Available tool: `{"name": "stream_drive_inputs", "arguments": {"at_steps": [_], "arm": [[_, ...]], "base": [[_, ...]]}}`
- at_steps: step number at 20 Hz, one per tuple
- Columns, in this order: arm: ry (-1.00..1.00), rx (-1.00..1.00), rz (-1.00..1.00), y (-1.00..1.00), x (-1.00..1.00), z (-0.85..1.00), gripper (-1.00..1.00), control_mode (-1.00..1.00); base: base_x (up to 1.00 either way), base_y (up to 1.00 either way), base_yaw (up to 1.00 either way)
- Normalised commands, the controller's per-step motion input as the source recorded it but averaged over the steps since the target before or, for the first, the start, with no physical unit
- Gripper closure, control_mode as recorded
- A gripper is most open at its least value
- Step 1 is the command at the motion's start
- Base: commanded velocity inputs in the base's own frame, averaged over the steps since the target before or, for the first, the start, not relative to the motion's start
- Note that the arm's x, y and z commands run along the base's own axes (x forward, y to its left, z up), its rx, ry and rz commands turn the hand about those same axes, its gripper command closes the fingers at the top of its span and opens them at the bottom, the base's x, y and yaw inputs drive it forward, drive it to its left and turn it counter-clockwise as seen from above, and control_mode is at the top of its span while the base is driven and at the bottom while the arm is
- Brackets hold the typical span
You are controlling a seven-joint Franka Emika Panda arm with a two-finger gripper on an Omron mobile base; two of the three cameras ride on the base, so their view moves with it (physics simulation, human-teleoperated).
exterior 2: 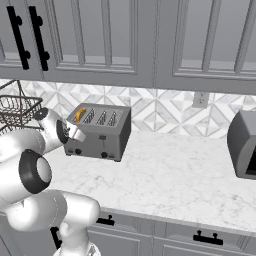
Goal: Start the toaster. Once the lever pops up, take the bread to the plate on the dining counter.
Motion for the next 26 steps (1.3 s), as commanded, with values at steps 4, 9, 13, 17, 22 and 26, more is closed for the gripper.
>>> {"name": "stream_drive_inputs", "arguments": {"at_steps": [4, 9, 13, 17, 22, 26], "arm": [[0.0, 0.01, 0.0, -0.15, -0.14, -1.0, 1.0, -1.0], [0.0, 0.01, 0.0, -0.05, -0.26, -1.0, 1.0, -1.0], [0.0, 0.03, 0.0, -0.02, -0.48, -1.0, 1.0, -1.0], [0.0, 0.05, 0.0, -0.11, -0.28, -1.0, 1.0, -1.0], [-0.18, 0.06, 0.0, -0.13, -0.61, -0.01, 1.0, -1.0], [-0.3, 0.12, 0.0, -0.01, -0.86, 1.0, 1.0, -1.0]], "base": [[0.0, 0.0, 0.0], [0.0, 0.0, 0.0], [0.0, 0.0, 0.0], [0.0, 0.0, 0.0], [0.0, 0.0, 0.0], [0.0, 0.0, 0.0]]}}
